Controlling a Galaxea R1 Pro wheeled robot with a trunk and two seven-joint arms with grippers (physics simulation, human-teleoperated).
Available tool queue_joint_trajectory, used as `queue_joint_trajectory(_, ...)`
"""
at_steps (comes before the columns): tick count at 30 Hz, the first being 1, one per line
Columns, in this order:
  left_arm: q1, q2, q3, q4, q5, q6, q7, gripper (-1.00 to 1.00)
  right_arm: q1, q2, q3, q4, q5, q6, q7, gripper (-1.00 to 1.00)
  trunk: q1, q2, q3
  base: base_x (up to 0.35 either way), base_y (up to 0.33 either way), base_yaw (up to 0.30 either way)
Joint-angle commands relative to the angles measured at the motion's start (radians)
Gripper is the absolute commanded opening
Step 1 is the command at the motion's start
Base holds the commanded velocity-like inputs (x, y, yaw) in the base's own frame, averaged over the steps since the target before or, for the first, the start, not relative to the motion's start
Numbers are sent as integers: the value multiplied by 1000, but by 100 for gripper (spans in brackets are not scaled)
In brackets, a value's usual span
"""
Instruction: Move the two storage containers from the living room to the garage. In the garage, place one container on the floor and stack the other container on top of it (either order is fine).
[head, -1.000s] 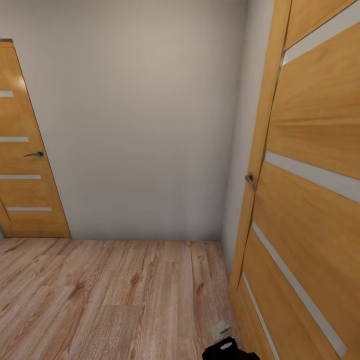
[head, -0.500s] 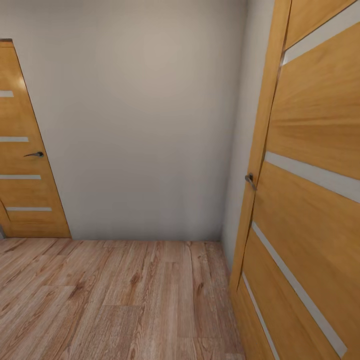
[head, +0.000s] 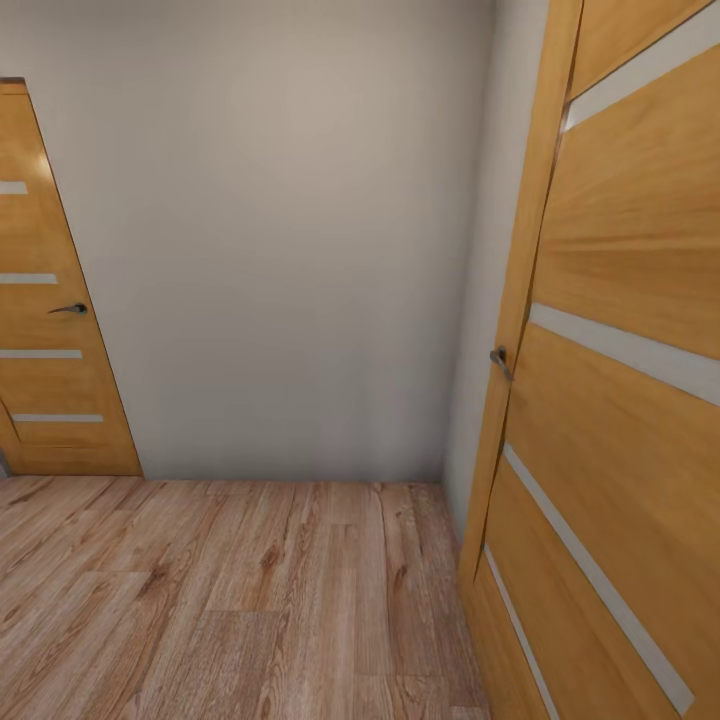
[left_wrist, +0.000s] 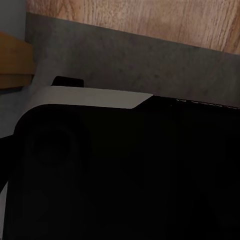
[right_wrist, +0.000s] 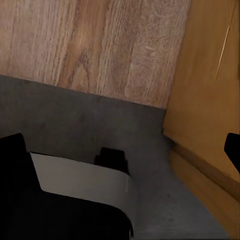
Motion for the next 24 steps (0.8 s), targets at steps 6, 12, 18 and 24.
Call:
queue_joint_trajectory(6, 0, 0, 1, 0, 7, -2, -2, 100, -1, 0, 10, 3, -26, -5, 0, 100, 0, -1, -1, 0, 0, 0)
queue_joint_trajectory(12, 0, 0, 1, 0, 7, -2, -2, 100, -1, 1, 10, 3, -26, -5, 2, 100, 0, -1, -1, 0, 0, 0)
queue_joint_trajectory(18, 0, 0, 1, 0, 7, -2, -2, 100, -1, 1, 10, 3, -27, -5, 1, 100, 0, -1, -1, 0, 0, 0)
queue_joint_trajectory(24, 0, 0, 1, 0, 7, -2, -2, 100, -1, 1, 9, 3, -28, -5, 1, 100, 0, -1, -1, 0, 0, 0)
